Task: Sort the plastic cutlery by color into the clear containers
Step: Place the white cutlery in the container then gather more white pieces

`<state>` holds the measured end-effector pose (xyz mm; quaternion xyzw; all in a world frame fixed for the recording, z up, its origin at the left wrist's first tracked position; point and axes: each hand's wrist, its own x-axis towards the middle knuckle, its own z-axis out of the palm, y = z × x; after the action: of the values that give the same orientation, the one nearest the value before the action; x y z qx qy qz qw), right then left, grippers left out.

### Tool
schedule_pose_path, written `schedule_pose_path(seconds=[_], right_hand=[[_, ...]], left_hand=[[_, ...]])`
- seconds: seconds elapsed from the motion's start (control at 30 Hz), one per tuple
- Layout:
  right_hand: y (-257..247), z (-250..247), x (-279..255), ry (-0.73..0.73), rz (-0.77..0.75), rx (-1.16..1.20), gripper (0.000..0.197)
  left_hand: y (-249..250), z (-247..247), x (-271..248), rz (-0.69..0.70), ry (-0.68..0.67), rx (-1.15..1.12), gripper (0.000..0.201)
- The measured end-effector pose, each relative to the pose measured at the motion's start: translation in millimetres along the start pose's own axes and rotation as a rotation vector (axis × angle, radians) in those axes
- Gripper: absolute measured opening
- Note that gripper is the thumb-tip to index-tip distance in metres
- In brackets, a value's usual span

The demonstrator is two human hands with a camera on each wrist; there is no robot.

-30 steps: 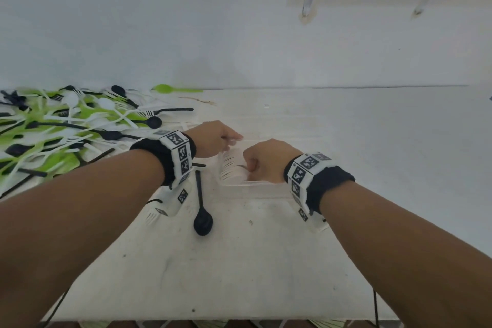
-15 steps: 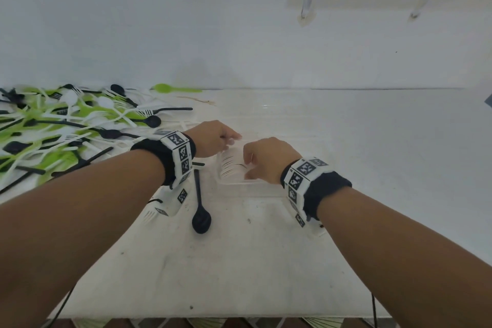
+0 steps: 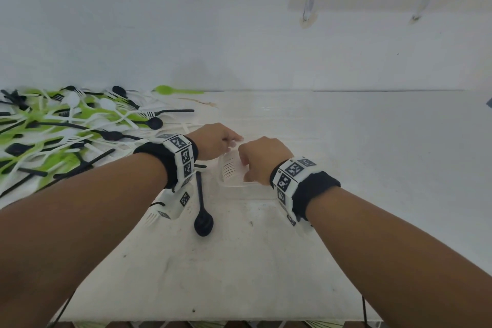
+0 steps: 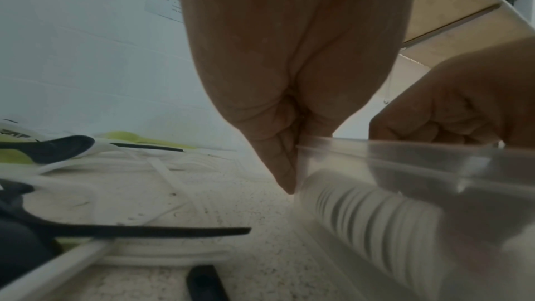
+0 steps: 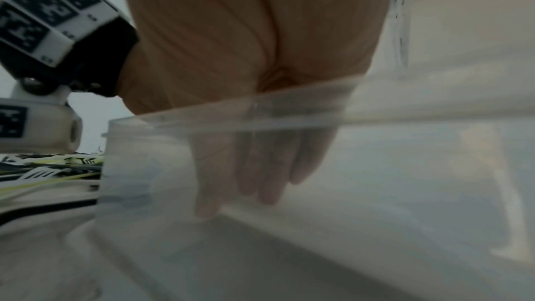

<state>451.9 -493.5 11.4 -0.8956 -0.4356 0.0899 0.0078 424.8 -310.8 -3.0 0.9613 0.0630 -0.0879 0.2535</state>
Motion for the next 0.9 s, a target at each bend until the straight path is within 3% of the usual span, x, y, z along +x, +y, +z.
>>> schedule_pose_path(seconds=[0.2, 0.33, 0.43, 0.53, 0.63, 0.73, 0.9], right_hand=[[-1.4, 2.6, 0.8, 0.031, 0.057, 0.058, 0.025], [3.1, -3.3, 1.2, -0.009, 0.047, 0.146, 0.037], [6.7, -7.3, -2.6, -0.006, 0.059, 0.270, 0.046], [5.6, -13.1, -0.7, 0.116, 0.078, 0.396, 0.046], [-12.4, -25.7, 13.1, 0.195, 0.077, 0.558, 0.047], [-46.4, -37.1, 32.4, 0.124, 0.023, 0.617, 0.052], [-110.7, -33.1, 65.2, -0.062, -0.060, 0.547, 0.076]], left_hand=[[-0.3, -1.1, 2.2, -0.033, -0.007, -0.033, 0.038], [5.6, -2.9, -4.4, -0.058, -0.010, -0.150, 0.042], [4.6, -8.5, -16.4, -0.073, 0.140, -0.283, 0.045], [-7.9, -23.4, -36.8, -0.125, 0.261, -0.215, 0.046], [-28.8, -42.1, -66.4, -0.212, 0.203, -0.060, 0.067], [-50.7, -60.5, -99.8, -0.314, 0.138, 0.046, 0.077], [-93.5, -83.9, -144.7, -0.428, 0.125, 0.085, 0.068]])
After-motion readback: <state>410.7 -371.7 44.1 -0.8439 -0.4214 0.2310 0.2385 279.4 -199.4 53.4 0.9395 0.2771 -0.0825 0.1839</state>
